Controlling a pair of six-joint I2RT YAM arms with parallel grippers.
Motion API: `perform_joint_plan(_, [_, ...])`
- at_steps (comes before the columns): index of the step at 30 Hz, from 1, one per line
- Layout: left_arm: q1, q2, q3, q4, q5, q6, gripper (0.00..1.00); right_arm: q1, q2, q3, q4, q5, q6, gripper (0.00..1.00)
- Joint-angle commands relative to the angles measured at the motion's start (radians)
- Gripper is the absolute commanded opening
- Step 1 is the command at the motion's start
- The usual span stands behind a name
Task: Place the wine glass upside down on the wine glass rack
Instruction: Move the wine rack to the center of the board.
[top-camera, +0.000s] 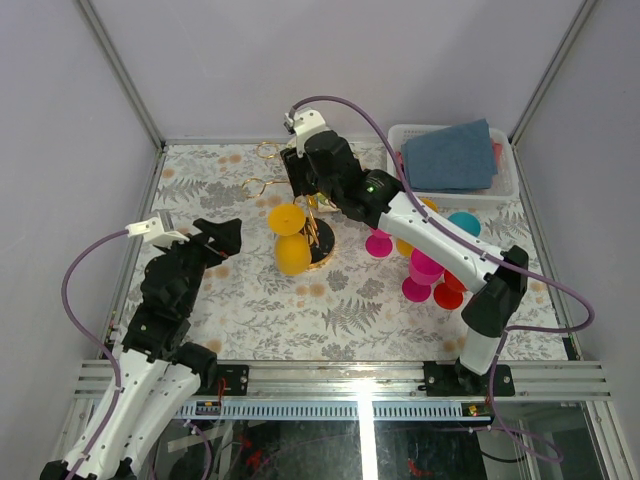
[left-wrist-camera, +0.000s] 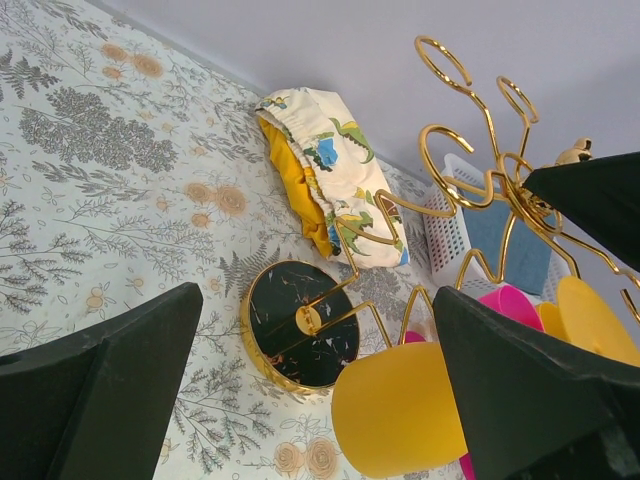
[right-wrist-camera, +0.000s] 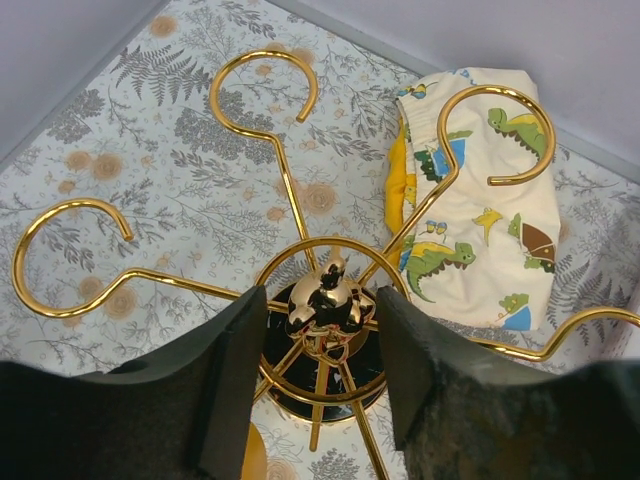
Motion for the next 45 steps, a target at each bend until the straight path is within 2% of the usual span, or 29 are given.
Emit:
perform_joint_plan(1, [-0.004, -0.009, 0.0, 0.01, -0.021, 0.01, 1.0, 0.001, -0.026, 0.0, 0.061, 0.014, 0.01, 0.49])
perform_joint_plan(6, [-0.003, 0.0, 0.003, 0.011, -0.014, 0.01, 1.0, 0.002, -0.03, -0.02, 0.088, 0.028, -0.02, 0.25])
perform_joint_plan(9, [-0.003, 0.007, 0.004, 0.017, -0.007, 0.013, 1.0, -0.001, -0.018, -0.002, 0.112, 0.03, -0.051, 0.01])
perform_joint_plan(10, [-0.003, 0.008, 0.004, 0.023, -0.003, 0.014, 1.0, -0.004, -0.011, 0.011, 0.119, 0.025, -0.061, 0.0])
perform_joint_plan(22, [-0.002, -0.009, 0.001, 0.024, 0.001, 0.026, 1.0, -0.053, 0.074, 0.193, 0.195, -0.103, -0.139, 0.0])
perform_joint_plan(27, [-0.002, -0.01, 0.001, 0.027, 0.002, 0.031, 1.0, -0.064, 0.14, 0.299, 0.163, -0.132, -0.17, 0.0])
perform_joint_plan(45, [-0.003, -0.022, -0.003, 0.006, -0.029, 0.029, 1.0, -0.104, 0.244, 0.374, 0.247, -0.131, -0.312, 0.0])
